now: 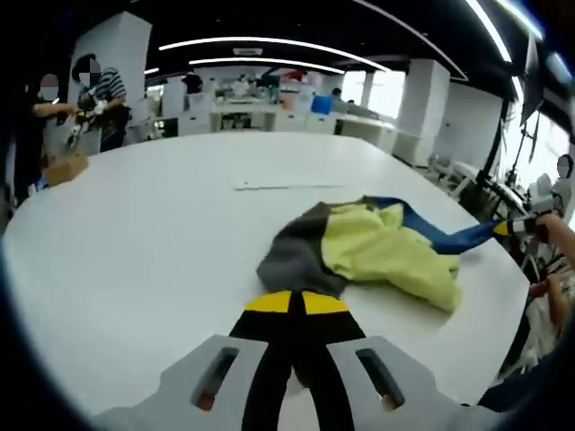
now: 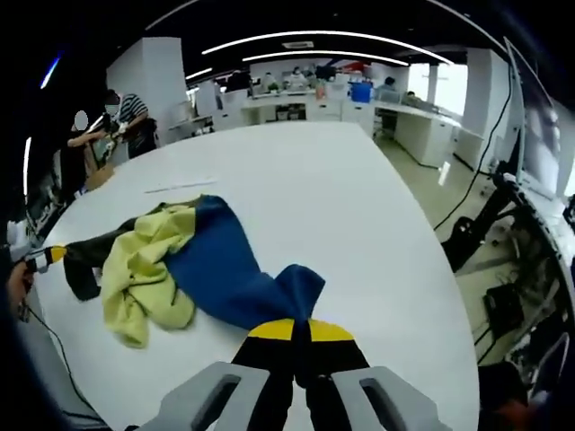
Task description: Fold the garment on the visible template until the final outline fits inside the template.
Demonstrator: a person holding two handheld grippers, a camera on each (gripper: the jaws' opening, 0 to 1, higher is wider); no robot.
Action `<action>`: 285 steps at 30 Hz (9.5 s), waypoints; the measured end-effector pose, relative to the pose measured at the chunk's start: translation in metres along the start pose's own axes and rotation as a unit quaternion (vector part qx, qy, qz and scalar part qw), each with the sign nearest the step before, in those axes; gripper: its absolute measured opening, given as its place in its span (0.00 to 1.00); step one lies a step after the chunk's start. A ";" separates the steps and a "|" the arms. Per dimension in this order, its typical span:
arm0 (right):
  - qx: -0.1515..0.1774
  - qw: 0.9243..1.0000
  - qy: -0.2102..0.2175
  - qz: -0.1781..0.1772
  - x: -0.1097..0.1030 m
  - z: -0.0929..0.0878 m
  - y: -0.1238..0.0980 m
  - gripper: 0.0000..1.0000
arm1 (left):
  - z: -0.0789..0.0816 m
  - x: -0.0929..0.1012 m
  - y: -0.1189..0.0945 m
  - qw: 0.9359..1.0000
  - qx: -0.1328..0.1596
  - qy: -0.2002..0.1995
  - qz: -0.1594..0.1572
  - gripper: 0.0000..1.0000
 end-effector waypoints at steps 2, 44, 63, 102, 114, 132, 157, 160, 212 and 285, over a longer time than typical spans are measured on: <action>-0.005 1.000 0.001 -0.004 0.005 0.001 0.004 0.00 | -0.003 0.008 0.001 1.000 -0.003 0.003 -0.003 0.00; -0.046 0.998 -0.038 0.010 0.016 -0.034 0.010 0.38 | -0.057 0.033 0.010 0.992 -0.059 0.084 -0.068 0.30; -0.024 0.999 -0.035 0.014 0.018 -0.043 0.029 0.38 | -0.093 0.016 0.028 0.993 -0.104 0.016 -0.062 0.20; -0.049 0.998 -0.034 -0.021 0.053 -0.029 -0.001 0.00 | -0.036 -0.113 -0.026 0.987 -0.013 0.076 0.138 0.00; -0.073 0.997 -0.017 -0.030 0.075 -0.049 0.019 0.00 | -0.037 -0.149 -0.011 0.979 -0.048 0.111 0.163 0.00; -0.094 0.994 -0.034 -0.030 0.092 -0.054 0.033 0.00 | -0.030 -0.165 -0.005 0.973 -0.061 0.122 0.188 0.02; -0.028 0.979 -0.120 0.161 -0.024 -0.037 -0.007 0.84 | -0.026 -0.071 -0.026 0.998 0.020 0.062 0.001 0.69; -0.025 0.971 -0.143 0.192 -0.044 -0.038 -0.011 0.85 | -0.030 -0.050 -0.028 0.997 0.021 0.070 -0.021 0.70; 0.026 0.932 -0.226 0.283 -0.127 -0.051 0.018 0.23 | -0.123 0.184 0.037 0.975 -0.075 0.046 -0.206 0.26; 0.001 0.950 -0.233 0.207 -0.119 -0.047 -0.013 0.00 | -0.097 0.121 -0.022 0.993 -0.092 -0.056 -0.038 0.00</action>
Point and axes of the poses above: the point that each gripper's makers call its tool centre point, and the gripper's own axes: y roughly forward along the fingers, x roughly to its right, z roughly out of its top, the point moved 4 cm from there along -y, roughly backward along the fingers, and after that the axes turned 7 degrees about -y, right-handed, at the moved point
